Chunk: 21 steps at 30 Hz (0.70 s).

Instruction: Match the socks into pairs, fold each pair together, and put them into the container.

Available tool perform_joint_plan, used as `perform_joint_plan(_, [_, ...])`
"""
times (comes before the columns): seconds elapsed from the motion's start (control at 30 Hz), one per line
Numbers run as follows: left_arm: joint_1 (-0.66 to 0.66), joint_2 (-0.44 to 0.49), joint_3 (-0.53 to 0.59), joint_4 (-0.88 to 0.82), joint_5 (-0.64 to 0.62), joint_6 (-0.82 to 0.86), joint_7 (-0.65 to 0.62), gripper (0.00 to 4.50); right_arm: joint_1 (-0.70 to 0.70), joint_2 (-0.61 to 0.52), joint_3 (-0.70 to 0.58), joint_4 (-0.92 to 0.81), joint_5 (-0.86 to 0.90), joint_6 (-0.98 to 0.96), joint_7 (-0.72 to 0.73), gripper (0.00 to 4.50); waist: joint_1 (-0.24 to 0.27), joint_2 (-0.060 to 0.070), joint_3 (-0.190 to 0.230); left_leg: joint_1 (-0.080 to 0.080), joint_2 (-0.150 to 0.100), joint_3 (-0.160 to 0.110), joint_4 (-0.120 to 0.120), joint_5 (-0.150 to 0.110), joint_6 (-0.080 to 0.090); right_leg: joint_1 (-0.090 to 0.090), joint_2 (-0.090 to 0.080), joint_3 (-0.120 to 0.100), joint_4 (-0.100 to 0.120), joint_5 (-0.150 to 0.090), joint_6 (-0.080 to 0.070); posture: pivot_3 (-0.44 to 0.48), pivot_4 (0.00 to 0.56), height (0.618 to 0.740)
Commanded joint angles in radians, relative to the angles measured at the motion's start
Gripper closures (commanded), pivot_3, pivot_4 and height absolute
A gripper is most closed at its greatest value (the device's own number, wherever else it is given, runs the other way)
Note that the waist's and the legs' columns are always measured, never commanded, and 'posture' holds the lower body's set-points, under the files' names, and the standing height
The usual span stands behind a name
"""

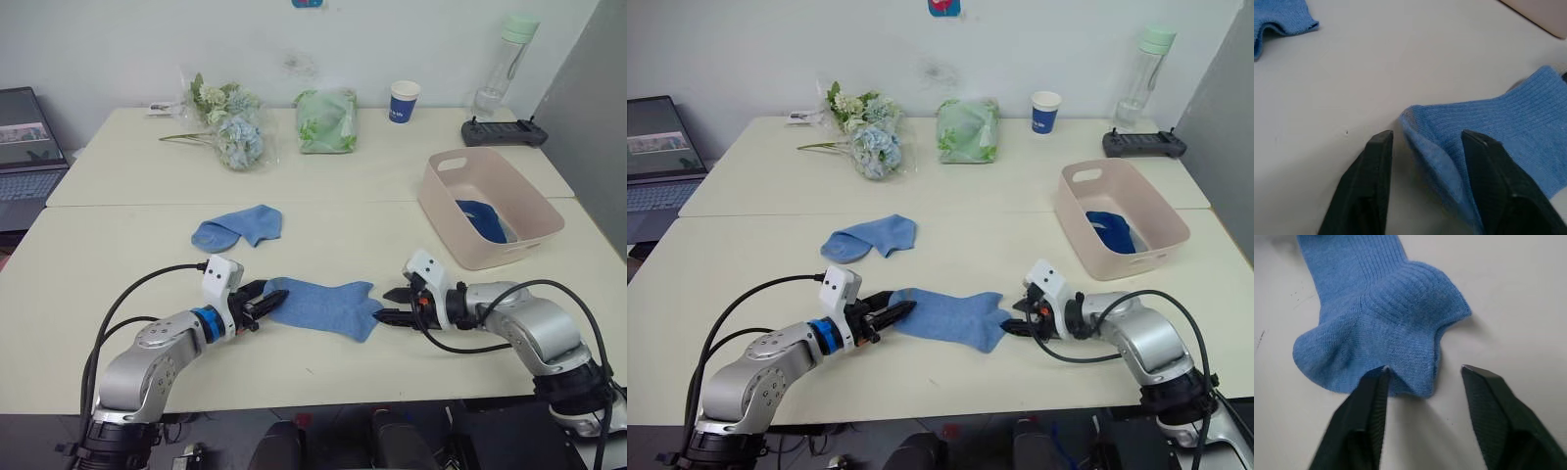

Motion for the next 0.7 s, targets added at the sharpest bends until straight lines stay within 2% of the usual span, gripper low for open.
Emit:
perform_joint_plan(0.03, [0.021,0.021,0.036,-0.043,-0.014,-0.012,-0.021,3.52,0.006,-0.008,0.000,-0.050,0.015,-0.007,0.004,3.38,0.000,0.000,0.000,0.000,0.000,0.000,0.000,0.000,0.000,0.000,0.000,0.000,0.000,0.000,0.000,0.000,0.150,0.740])
perform_joint_plan(0.13, [0.055,0.030,0.053,-0.073,-0.028,-0.005,-0.030,4.49,0.012,-0.001,0.004,-0.056,0.018,-0.007,0.004,4.47,0.000,0.000,0.000,0.000,0.000,0.000,0.000,0.000,0.000,0.000,0.000,0.000,0.000,0.000,0.000,0.000,0.150,0.740])
perform_joint_plan(0.27, [0.089,0.027,0.077,-0.116,-0.062,0.021,-0.020,4.49,0.000,0.011,-0.017,-0.046,0.036,0.004,0.004,4.47,0.001,0.000,0.000,0.000,0.000,0.000,0.000,0.000,0.000,0.000,0.000,0.000,0.000,0.000,0.000,0.000,0.150,0.740])
perform_joint_plan(0.4, [0.138,0.012,0.072,-0.184,-0.088,0.047,0.002,4.49,-0.018,-0.031,-0.042,-0.034,0.045,0.001,0.034,4.47,0.001,0.000,0.000,0.000,0.000,0.000,0.000,0.000,0.000,0.000,0.000,0.000,0.000,0.000,0.000,0.000,0.150,0.740])
perform_joint_plan(0.57, [0.169,-0.095,0.050,-0.271,-0.128,0.082,0.109,4.49,-0.050,-0.135,-0.056,-0.031,0.071,0.019,0.101,4.47,0.004,0.000,0.001,0.000,-0.001,0.000,0.001,0.000,0.001,0.001,-0.001,0.000,-0.001,0.000,0.000,0.000,0.150,0.740])
perform_joint_plan(0.7, [0.217,-0.168,-0.028,-0.306,-0.098,0.070,0.167,4.49,-0.064,-0.189,-0.044,0.002,0.066,0.005,0.144,4.47,0.004,0.000,0.001,0.000,0.000,0.001,0.000,0.000,0.001,0.001,0.000,0.000,-0.001,0.000,0.000,0.000,0.150,0.740])
